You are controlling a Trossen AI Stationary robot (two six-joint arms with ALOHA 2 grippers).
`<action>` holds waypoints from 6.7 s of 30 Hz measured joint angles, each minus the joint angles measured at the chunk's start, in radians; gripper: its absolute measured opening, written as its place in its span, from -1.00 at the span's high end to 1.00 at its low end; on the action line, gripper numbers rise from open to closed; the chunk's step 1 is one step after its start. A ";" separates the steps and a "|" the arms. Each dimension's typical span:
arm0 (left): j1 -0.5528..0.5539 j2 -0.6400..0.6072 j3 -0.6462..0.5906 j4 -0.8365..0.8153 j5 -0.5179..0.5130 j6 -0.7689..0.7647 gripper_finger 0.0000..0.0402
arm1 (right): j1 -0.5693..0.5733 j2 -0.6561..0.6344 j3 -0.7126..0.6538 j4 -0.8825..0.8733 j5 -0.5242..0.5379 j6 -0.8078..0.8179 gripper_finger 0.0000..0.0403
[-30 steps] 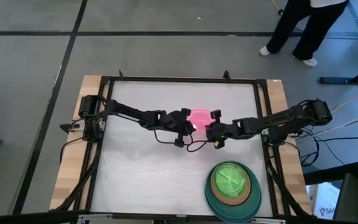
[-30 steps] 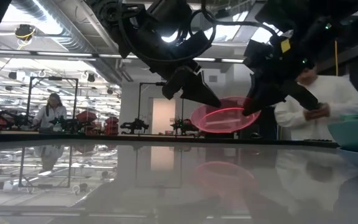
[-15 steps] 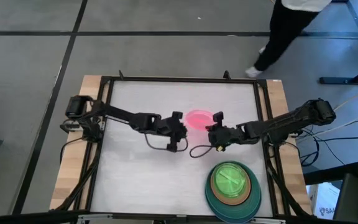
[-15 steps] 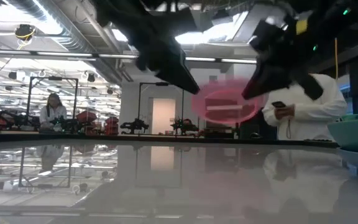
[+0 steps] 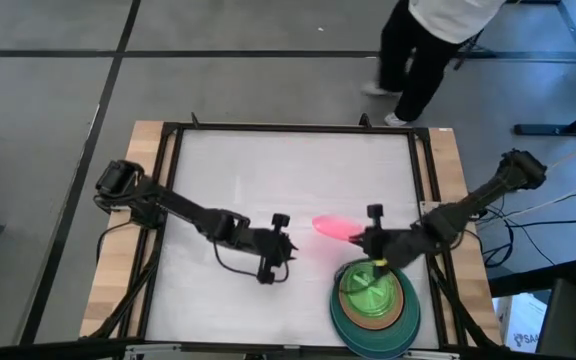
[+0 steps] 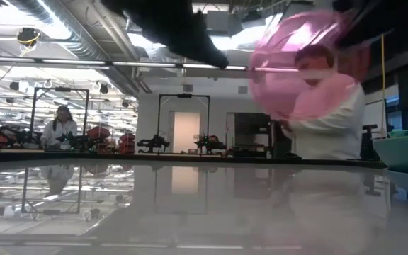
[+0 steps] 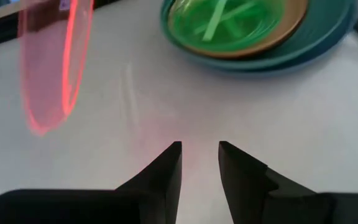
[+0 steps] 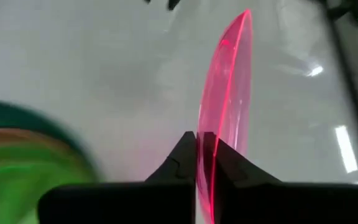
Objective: Stack plastic plates
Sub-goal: Stack the pink plate on top the light green plate, then return to Home Position
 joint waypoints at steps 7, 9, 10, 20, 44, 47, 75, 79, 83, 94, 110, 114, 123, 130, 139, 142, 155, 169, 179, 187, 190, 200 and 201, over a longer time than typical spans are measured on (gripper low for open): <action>-0.085 0.000 0.000 0.070 -0.004 -0.117 0.51 | 0.205 0.039 0.178 -0.186 -0.131 0.368 0.96; -0.111 0.000 0.000 0.089 -0.006 -0.138 0.51 | 0.258 0.053 0.202 -0.191 -0.169 0.460 0.96; -0.122 0.000 0.000 0.101 -0.007 -0.146 0.51 | 0.286 0.060 0.211 -0.191 -0.182 0.505 0.96; -0.226 0.001 0.000 0.150 -0.079 -0.194 0.51 | 0.442 0.070 0.219 -0.273 -0.147 0.845 0.96; -0.282 0.001 0.000 0.154 -0.165 -0.226 0.51 | 0.444 0.070 0.152 -0.384 -0.069 0.876 0.96; -0.282 0.001 0.000 0.154 -0.166 -0.214 0.51 | 0.444 0.070 0.130 -0.353 -0.094 0.883 0.96; -0.278 0.001 -0.001 0.159 -0.165 -0.231 0.51 | 0.444 0.128 0.131 -0.314 -0.196 1.010 0.69; -0.278 0.002 0.000 0.159 -0.165 -0.234 0.51 | 0.444 0.129 0.130 -0.315 -0.254 1.043 0.44; -0.278 0.002 0.000 0.157 -0.165 -0.240 0.51 | 0.444 0.129 0.157 -0.310 -0.303 1.043 0.28; -0.279 0.002 0.000 0.156 -0.165 -0.241 0.51 | 0.444 0.129 0.189 -0.317 -0.325 1.040 0.27; -0.285 0.020 -0.001 0.172 -0.274 -0.235 0.51 | 0.444 0.129 0.168 -0.316 -0.033 0.974 0.28; -0.283 0.020 -0.033 0.202 -0.271 -0.233 0.51 | 0.443 0.129 0.141 -0.315 0.003 0.958 0.28; -0.242 0.009 -0.244 0.507 -0.171 -0.240 0.51 | 0.433 0.129 0.115 -0.308 0.020 0.961 0.28; -0.200 -0.055 -0.322 0.517 -0.155 -0.260 0.51 | 0.366 0.129 0.085 -0.267 -0.001 0.918 0.28; -0.171 -0.293 -0.521 0.534 -0.169 -0.215 0.51 | 0.220 0.130 -0.011 -0.134 -0.112 0.729 0.28; -0.142 -0.376 -0.602 0.545 -0.171 -0.223 0.51 | 0.162 0.130 -0.031 -0.098 -0.150 0.641 0.28; 0.108 -0.705 -0.863 0.550 -0.087 -0.210 0.51 | -0.195 0.129 -0.155 0.219 -0.298 0.176 0.28; 0.172 -1.119 -1.055 0.519 -0.098 -0.213 0.51 | -0.616 -0.074 -0.303 0.452 -0.595 -0.061 0.31; 0.171 -1.233 -1.064 0.447 -0.126 -0.201 0.77 | -0.670 -0.453 -0.455 0.500 -0.643 -0.043 0.74; 0.171 -1.253 -1.064 0.431 -0.100 -0.206 0.98 | -0.669 -0.862 -0.620 0.537 -0.643 0.007 0.99; 0.171 -1.253 -1.064 0.432 -0.100 -0.207 0.99 | -0.669 -1.003 -0.664 0.538 -0.643 0.028 0.96; 0.170 -1.255 -1.089 0.461 -0.099 -0.205 0.97 | -0.669 -1.151 -0.751 0.554 -0.625 0.043 0.95; 0.170 -1.257 -1.109 0.478 -0.099 -0.208 0.97 | -0.669 -1.150 -0.759 0.551 -0.620 0.043 0.95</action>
